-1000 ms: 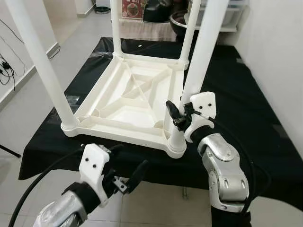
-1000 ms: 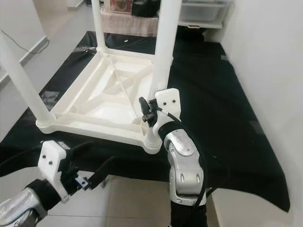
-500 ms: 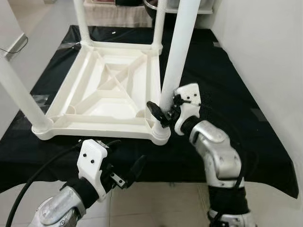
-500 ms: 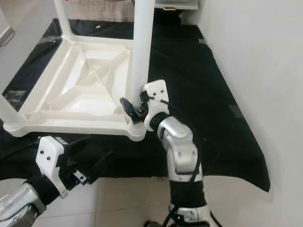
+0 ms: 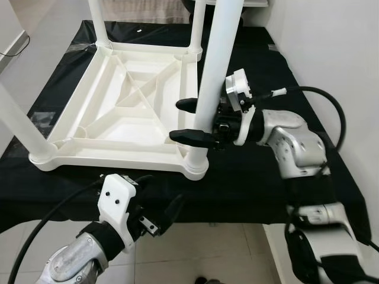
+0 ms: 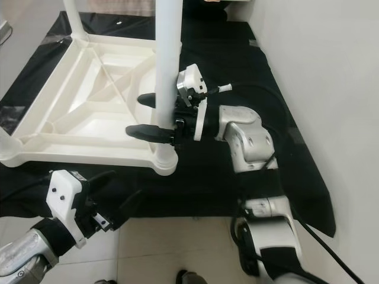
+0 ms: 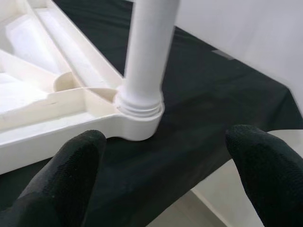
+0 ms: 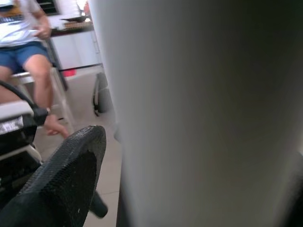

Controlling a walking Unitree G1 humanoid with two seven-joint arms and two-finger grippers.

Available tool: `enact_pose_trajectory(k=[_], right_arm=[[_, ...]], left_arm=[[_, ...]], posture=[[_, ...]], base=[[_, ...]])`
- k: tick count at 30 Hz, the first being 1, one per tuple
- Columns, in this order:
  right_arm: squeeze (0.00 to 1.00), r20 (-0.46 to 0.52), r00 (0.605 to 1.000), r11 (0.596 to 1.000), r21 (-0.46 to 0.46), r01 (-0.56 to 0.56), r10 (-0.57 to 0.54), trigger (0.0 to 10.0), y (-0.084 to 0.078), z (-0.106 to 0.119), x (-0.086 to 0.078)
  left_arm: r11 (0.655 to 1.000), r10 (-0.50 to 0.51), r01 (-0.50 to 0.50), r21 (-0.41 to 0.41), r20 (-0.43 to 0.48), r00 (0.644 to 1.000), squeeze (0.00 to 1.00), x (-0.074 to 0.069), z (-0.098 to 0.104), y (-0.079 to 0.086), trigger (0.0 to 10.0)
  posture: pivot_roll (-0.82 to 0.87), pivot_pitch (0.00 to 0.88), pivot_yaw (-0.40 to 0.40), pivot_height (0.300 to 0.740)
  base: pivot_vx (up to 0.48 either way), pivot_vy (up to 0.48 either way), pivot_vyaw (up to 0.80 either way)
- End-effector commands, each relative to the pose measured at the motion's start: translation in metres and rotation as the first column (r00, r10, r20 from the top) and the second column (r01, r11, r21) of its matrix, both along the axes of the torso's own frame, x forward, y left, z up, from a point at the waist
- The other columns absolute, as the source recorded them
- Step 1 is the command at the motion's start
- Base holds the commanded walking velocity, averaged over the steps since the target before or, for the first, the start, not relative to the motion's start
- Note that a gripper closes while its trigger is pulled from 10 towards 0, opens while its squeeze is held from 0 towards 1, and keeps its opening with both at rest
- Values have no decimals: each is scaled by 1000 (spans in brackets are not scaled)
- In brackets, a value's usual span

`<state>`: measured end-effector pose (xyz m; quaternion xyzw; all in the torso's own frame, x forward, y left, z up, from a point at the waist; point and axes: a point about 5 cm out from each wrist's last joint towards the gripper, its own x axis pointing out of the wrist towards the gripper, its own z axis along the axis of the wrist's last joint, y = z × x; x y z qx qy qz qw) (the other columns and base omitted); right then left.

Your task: Building children table

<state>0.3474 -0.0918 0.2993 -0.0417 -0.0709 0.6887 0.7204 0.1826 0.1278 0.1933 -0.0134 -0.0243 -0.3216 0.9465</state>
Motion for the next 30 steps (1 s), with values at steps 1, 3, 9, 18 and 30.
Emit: enact_pose_trajectory(k=[1, 3, 9, 18, 30], right_arm=[[0, 0, 999, 999, 10, -53, 53, 10000, 4, 0, 3], [0, 1, 998, 998, 9, -65, 65, 10000, 4, 2, 5], [0, -9, 991, 991, -13, -134, 134, 0, -1, 6, 8], [0, -27, 987, 986, -56, -160, 159, 0, -19, 2, 9], [0, -162, 499, 517, -106, 849, -852, 0, -32, -115, -45]], left_arm=[[1000, 0, 0, 6, -22, 1000, 0, -4, -2, 0, 10000], [1000, 5, -5, 3, -22, 1000, 0, -5, -1, 1, 10000], [1000, 19, -19, 11, -22, 1000, 0, -6, -1, 3, 10000], [1000, 9, -9, 8, -26, 1000, 0, -5, -2, 2, 10000], [1000, -4, 5, 9, -30, 1000, 0, -2, -3, 6, 10000]], posture=[[185, 248, -115, 740], [185, 248, -115, 740], [192, 252, -118, 740], [178, 240, -108, 740], [119, 219, -81, 740]], base=[[0, 0, 0], [0, 0, 0], [0, 0, 0], [0, 0, 0], [0, 0, 0]])
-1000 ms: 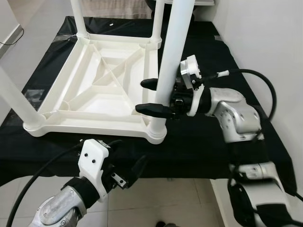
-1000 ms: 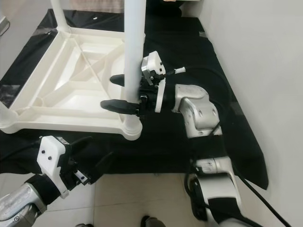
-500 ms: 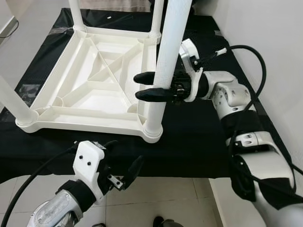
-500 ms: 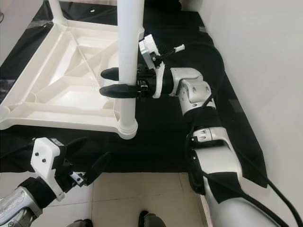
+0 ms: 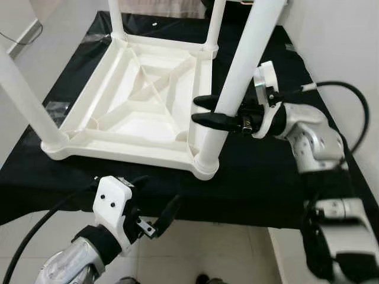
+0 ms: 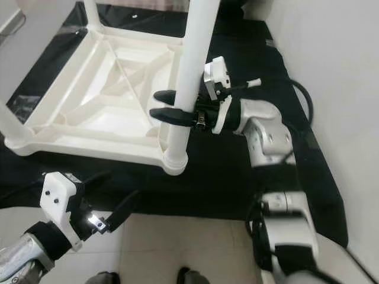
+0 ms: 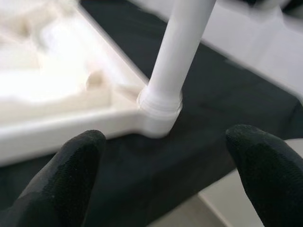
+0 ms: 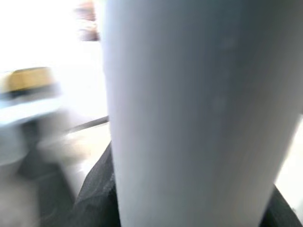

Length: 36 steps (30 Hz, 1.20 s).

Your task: Building children table

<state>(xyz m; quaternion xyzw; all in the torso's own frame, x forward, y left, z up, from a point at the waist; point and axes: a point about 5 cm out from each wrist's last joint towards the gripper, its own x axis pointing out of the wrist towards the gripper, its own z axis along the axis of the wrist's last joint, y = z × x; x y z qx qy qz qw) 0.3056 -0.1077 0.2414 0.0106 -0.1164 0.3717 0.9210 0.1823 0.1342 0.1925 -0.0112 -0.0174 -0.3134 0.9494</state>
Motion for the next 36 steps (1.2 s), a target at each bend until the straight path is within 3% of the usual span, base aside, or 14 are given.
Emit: enact_pose_trajectory(k=[1, 2, 6, 12, 14, 15, 16, 17, 20, 25, 26, 27, 28, 36], right_arm=[[0, -254, 927, 957, -153, 245, -277, 0, -17, -58, -3], [0, -224, 886, 906, -227, 358, -406, 0, -15, -67, -14], [0, -193, 843, 851, -282, 442, -502, 0, -4, -73, -13], [0, -192, 856, 864, -270, 425, -481, 0, 18, -66, 0], [0, -200, 867, 878, -259, 402, -456, 1333, 22, -63, 3], [0, -203, 886, 899, -233, 370, -417, 10000, 23, -58, 6], [0, -203, 886, 899, -233, 370, -417, 10000, 23, -58, 6], [1000, -206, 911, 927, -192, 322, -359, 10000, 23, -51, 8], [1000, -138, 984, 994, -19, 110, -111, 10000, 20, -11, 13], [1000, -43, 993, 992, -57, -108, 106, 10000, 16, 13, 13], [678, -7, 979, 974, -104, -203, 203, 10000, 14, 23, 14], [678, 13, 964, 956, -136, -261, 265, 10000, 12, 30, 15], [0, 39, 939, 927, -183, -328, 340, 10000, 12, 36, 15], [0, 88, 848, 835, -256, -487, 522, 10000, 15, 66, 36]], left_arm=[[1000, -22, 22, 0, -18, 1000, 0, -2, -3, -1, 10000], [1000, -29, 29, -5, -15, 999, 0, 0, -2, -2, 10000], [999, -42, 42, -14, -6, 999, 0, 3, -1, -5, 10000], [999, -43, 43, -14, 3, 999, 0, 6, 1, -5, 10000], [999, -42, 42, -14, 5, 999, 0, 6, 1, -5, 10000], [999, -41, 41, -14, 6, 999, 0, 6, 1, -5, 10000], [999, -41, 41, -14, 6, 999, 0, 6, 1, -5, 10000], [999, -41, 41, -15, 8, 999, 0, 6, 1, -5, 10000], [999, -40, 40, -20, 9, 999, 0, 6, 2, -6, 10000], [999, -41, 41, -24, 9, 999, 0, 5, 2, -7, 10000], [999, -40, 40, -25, 9, 999, 0, 5, 2, -7, 10000], [999, -40, 40, -25, 9, 999, 0, 5, 2, -7, 10000], [999, -39, 39, -25, 8, 999, 0, 4, 3, -8, 10000], [999, -29, 30, -20, 10, 1000, 0, 2, 5, -7, 10000]], posture=[[119, 219, -81, 740], [120, 213, -76, 740], [122, 202, -80, 740], [127, 199, -84, 740], [128, 200, -85, 740], [129, 201, -86, 740], [129, 201, -86, 740], [127, 206, -87, 740], [121, 212, -95, 740], [124, 219, -97, 740], [128, 223, -99, 740], [128, 226, -98, 740], [136, 230, -99, 740], [177, 245, -115, 740]], base=[[0, 0, 0], [0, 0, 0], [0, 0, 0], [0, 0, 0], [0, 0, 0], [0, 0, 0], [0, 0, 0], [0, 0, 0], [0, 0, 0], [0, 0, 0], [0, 0, 0], [0, 0, 0], [0, 0, 0], [0, 0, 0]])
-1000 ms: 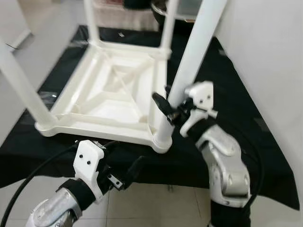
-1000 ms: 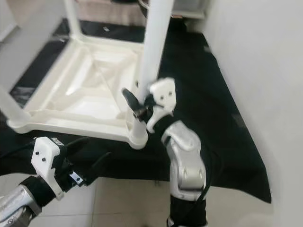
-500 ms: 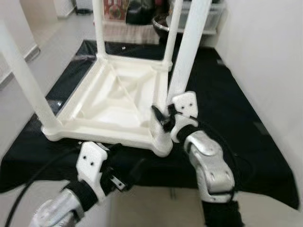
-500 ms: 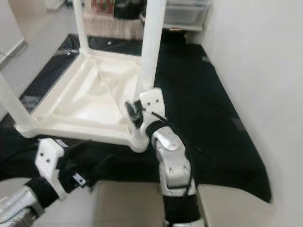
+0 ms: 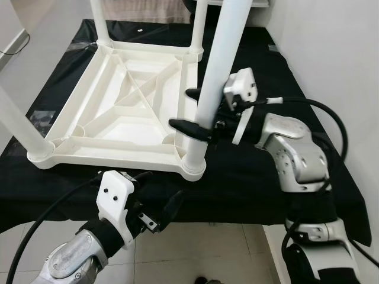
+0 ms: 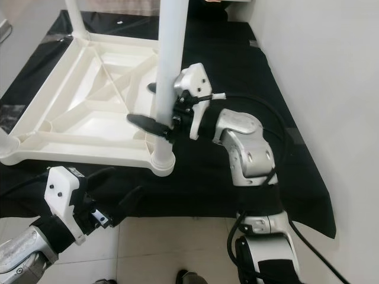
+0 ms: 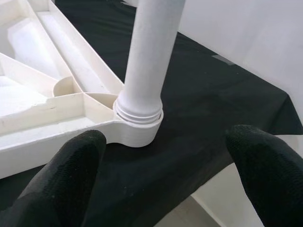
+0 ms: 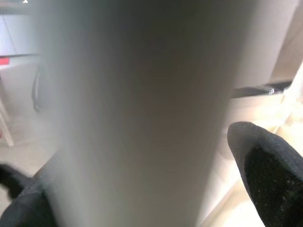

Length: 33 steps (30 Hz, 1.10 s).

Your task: Building children table

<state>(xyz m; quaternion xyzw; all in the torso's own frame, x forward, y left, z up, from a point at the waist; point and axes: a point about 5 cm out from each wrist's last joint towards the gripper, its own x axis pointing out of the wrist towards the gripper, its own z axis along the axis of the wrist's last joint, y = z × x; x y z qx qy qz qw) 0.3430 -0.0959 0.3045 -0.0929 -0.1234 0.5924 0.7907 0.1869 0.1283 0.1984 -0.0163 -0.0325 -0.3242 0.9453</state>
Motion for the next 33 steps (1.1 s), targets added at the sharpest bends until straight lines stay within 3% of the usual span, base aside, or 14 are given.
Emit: enact_pose_trajectory(k=[1, 3, 9, 10, 12, 13, 14, 23, 26, 28, 29, 31, 32, 33], right_arm=[[0, 18, 995, 995, 11, -103, 103, 10000, 4, 8, 1], [0, 2, 974, 974, -4, -225, 225, 10000, 4, 17, 1], [0, -22, 944, 944, -27, -329, 329, 10000, 1, 23, 3], [0, -28, 935, 934, -38, -355, 355, 4078, -1, 24, 6], [0, -28, 935, 934, -38, -355, 355, 4078, -1, 24, 6], [0, -37, 926, 925, -41, -377, 376, 1294, -2, 26, 8], [0, -47, 919, 919, -29, -393, 391, 0, -4, 27, 11], [0, -67, 925, 925, -46, -377, 374, 0, -21, 18, 10], [0, -64, 955, 953, -77, -294, 290, 0, -29, 7, 10], [0, -112, 994, 999, -46, -22, 17, 0, -25, -23, 6], [0, -112, 994, 999, -46, -22, 17, 0, -25, -23, 6], [0, -268, 852, 888, -34, 458, -449, 0, -15, -75, -1], [0, -268, 852, 888, -34, 458, -449, 0, -15, -75, -1], [0, -283, 724, 773, -131, 621, -630, 0, -15, -106, -15]], left_arm=[[1000, -2, 3, 2, -14, 1000, 0, -3, -1, 0, 10000], [1000, 7, -7, 5, -13, 1000, 0, -4, 0, 2, 10000], [1000, 11, -11, 5, -15, 1000, 0, -6, 1, 2, 10000], [1000, 12, -12, 6, -17, 1000, 0, -7, 1, 2, 10000], [1000, 12, -12, 6, -17, 1000, 0, -7, 1, 2, 10000], [1000, 13, -13, 7, -18, 1000, 0, -7, 1, 2, 10000], [1000, 14, -14, 8, -20, 1000, 0, -7, 0, 2, 10000], [1000, 8, -8, 5, -22, 1000, 0, -6, 0, 1, 10000], [1000, 5, -5, 3, -22, 1000, 0, -5, 0, 1, 10000], [1000, 1, -1, 1, -25, 1000, 0, -5, -1, 0, 10000], [1000, 1, -1, 1, -25, 1000, 0, -5, -1, 0, 10000], [1000, -3, 3, -2, -30, 1000, 0, -5, -3, 1, 10000], [1000, -3, 3, -2, -30, 1000, 0, -5, -3, 1, 10000], [1000, -6, 6, -4, -31, 999, 0, -3, -3, 1, 10000]], posture=[[183, 246, -117, 740], [192, 252, -120, 740], [203, 261, -125, 740], [203, 263, -124, 740], [203, 263, -124, 740], [203, 262, -124, 740], [202, 262, -122, 740], [182, 253, -120, 740], [163, 252, -120, 740], [136, 246, -126, 740], [136, 246, -126, 740], [127, 236, -108, 740], [127, 236, -108, 740], [116, 236, -94, 740]], base=[[0, 0, 0], [0, 0, 0], [0, 0, 0], [0, 0, 0], [0, 0, 0], [0, 0, 0], [0, 0, 0], [0, 0, 0], [0, 0, 0], [0, 0, 0], [0, 0, 0], [0, 0, 0], [0, 0, 0], [0, 0, 0]])
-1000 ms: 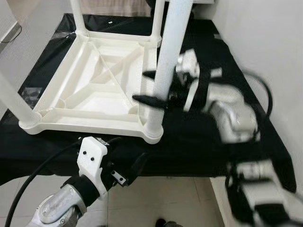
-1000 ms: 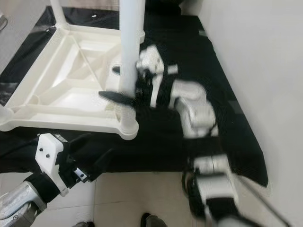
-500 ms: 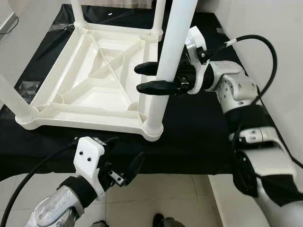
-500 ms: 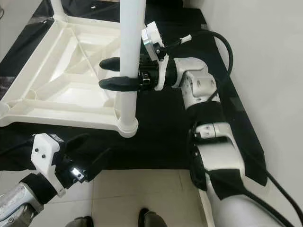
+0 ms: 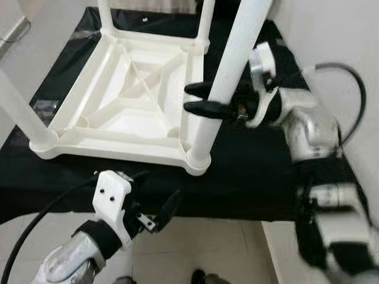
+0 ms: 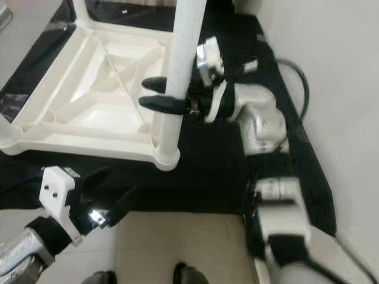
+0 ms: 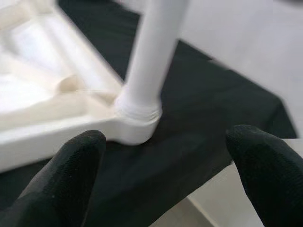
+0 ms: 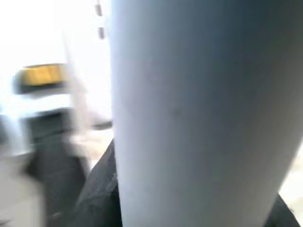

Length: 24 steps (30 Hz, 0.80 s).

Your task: Building children table

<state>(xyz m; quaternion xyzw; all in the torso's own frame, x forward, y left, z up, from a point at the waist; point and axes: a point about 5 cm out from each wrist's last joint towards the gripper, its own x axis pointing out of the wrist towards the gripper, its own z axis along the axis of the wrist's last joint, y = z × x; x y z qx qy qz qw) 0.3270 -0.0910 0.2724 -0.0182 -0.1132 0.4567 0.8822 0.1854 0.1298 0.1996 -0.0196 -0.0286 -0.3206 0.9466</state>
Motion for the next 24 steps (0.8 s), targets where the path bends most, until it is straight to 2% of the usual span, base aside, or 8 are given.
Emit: enact_pose_trajectory(k=[1, 3, 9, 11, 12, 18, 19, 24], right_arm=[[0, -236, 901, 925, -201, 321, -364, 0, -20, -74, 1], [0, -234, 813, 838, -284, 467, -533, 0, -9, -106, -22], [0, -169, 808, 815, -266, 514, -565, 0, 10, -98, -16], [0, -165, 819, 828, -238, 507, -549, 1216, 21, -86, -7], [0, -159, 832, 840, -226, 494, -532, 10000, 23, -81, -3], [90, -142, 825, 833, -187, 521, -547, 10000, 14, -62, 4], [1000, -141, 848, 858, -141, 494, -511, 10000, 13, -52, 7], [1000, -99, 957, 962, -13, 274, -274, 10000, 16, -22, 11]], left_arm=[[1000, -13, 13, 0, -21, 1000, 0, -2, -4, 0, 10000], [999, -39, 38, -14, -18, 999, 0, 1, -3, -5, 10000], [998, -65, 65, -23, -13, 998, 0, 3, -4, -11, 10000], [998, -61, 61, -21, -7, 998, 0, 4, -3, -10, 10000], [999, -52, 52, -17, -3, 999, 0, 4, -2, -8, 10000], [999, -39, 39, -9, 1, 999, 0, 4, -1, -6, 10000], [999, -38, 38, -10, 1, 999, 0, 3, -1, -6, 10000], [999, -38, 38, -14, 0, 999, 0, 3, -1, -7, 10000]], posture=[[116, 236, -94, 740], [120, 215, -79, 740], [127, 197, -92, 740], [131, 197, -94, 740], [133, 196, -94, 740], [138, 206, -98, 740], [136, 213, -99, 740], [133, 225, -102, 740]], base=[[0, 0, 0], [0, 0, 0], [0, 0, 0], [0, 0, 0], [0, 0, 0], [0, 0, 0], [0, 0, 0], [0, 0, 0]])
